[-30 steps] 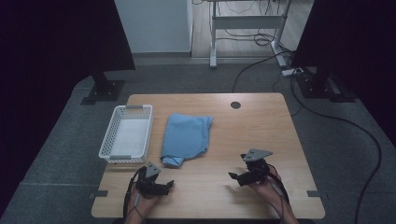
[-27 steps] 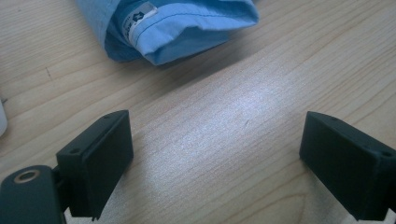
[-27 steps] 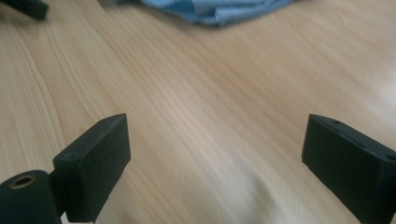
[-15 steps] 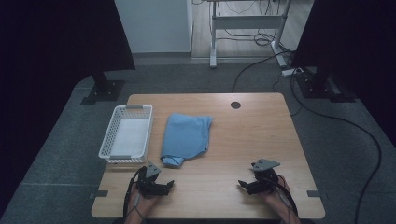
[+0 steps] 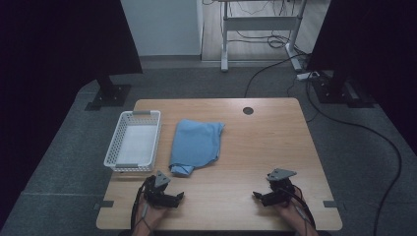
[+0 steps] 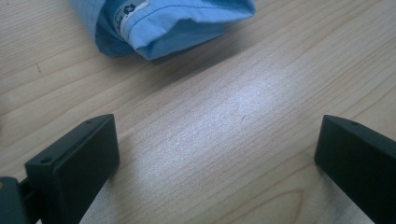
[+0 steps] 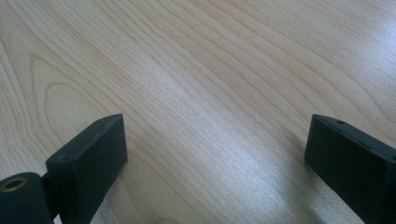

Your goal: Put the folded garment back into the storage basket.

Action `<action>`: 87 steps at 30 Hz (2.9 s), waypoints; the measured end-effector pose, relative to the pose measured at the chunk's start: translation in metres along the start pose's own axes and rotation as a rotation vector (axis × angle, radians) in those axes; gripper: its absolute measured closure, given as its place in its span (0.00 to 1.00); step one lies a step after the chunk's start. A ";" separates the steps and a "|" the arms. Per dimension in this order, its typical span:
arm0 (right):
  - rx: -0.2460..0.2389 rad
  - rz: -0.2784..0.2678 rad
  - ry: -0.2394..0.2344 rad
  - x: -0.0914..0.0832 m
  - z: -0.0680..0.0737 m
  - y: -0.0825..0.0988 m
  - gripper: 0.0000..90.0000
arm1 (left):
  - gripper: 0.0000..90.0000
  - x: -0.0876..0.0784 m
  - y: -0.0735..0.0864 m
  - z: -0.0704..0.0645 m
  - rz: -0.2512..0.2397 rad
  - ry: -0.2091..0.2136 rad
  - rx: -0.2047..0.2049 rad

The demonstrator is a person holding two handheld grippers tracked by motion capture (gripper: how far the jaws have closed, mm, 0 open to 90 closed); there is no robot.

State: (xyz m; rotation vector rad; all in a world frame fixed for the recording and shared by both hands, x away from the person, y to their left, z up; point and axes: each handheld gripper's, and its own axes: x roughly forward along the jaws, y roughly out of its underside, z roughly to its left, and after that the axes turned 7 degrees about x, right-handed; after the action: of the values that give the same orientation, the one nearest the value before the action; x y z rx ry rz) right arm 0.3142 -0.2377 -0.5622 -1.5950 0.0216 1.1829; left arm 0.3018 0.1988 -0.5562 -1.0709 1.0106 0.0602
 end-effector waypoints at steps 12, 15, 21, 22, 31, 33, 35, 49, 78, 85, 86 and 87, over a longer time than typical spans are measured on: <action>-0.001 0.000 -0.004 0.000 -0.001 0.000 0.07 | 0.00 -0.004 -0.002 0.001 -0.020 0.011 -0.009; -0.006 0.002 -0.010 0.000 -0.002 0.000 0.07 | 0.00 -0.005 -0.003 0.000 -0.021 0.013 -0.011; -0.008 0.003 -0.011 0.000 -0.002 -0.001 0.07 | 0.00 -0.009 -0.013 0.000 -0.016 -0.009 0.008; -0.008 0.003 -0.011 0.000 -0.002 -0.001 0.07 | 0.00 -0.010 -0.015 0.000 -0.025 -0.007 0.003; -0.008 0.003 -0.010 0.000 -0.002 -0.001 0.07 | 0.01 -0.016 -0.031 0.006 -0.050 -0.002 -0.010; -0.008 0.003 -0.011 0.000 -0.002 -0.001 0.07 | 0.01 -0.015 -0.036 0.007 -0.053 0.001 -0.009; -0.008 0.002 -0.010 0.000 -0.002 -0.001 0.07 | 0.01 -0.015 -0.041 0.007 -0.056 0.002 -0.004; -0.008 0.002 -0.010 0.000 -0.002 -0.001 0.07 | 0.01 0.000 -0.074 0.013 -0.067 0.011 0.001; -0.009 0.003 -0.010 0.000 -0.002 -0.001 0.07 | 0.01 0.055 -0.133 0.040 -0.056 0.008 -0.002; -0.009 0.003 -0.010 0.000 -0.002 -0.001 0.07 | 0.01 0.075 -0.143 0.046 -0.051 0.000 -0.016; -0.009 0.003 -0.010 0.000 -0.002 -0.001 0.07 | 0.01 0.078 -0.144 0.047 -0.045 -0.005 -0.018; -0.009 0.003 -0.010 0.000 -0.002 -0.001 0.07 | 0.02 0.081 -0.146 0.047 -0.038 -0.010 -0.016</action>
State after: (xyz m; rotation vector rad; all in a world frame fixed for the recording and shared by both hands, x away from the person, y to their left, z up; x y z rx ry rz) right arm 0.3159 -0.2387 -0.5622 -1.5975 0.0122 1.1942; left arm 0.4511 0.1248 -0.5075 -1.1035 0.9818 0.0427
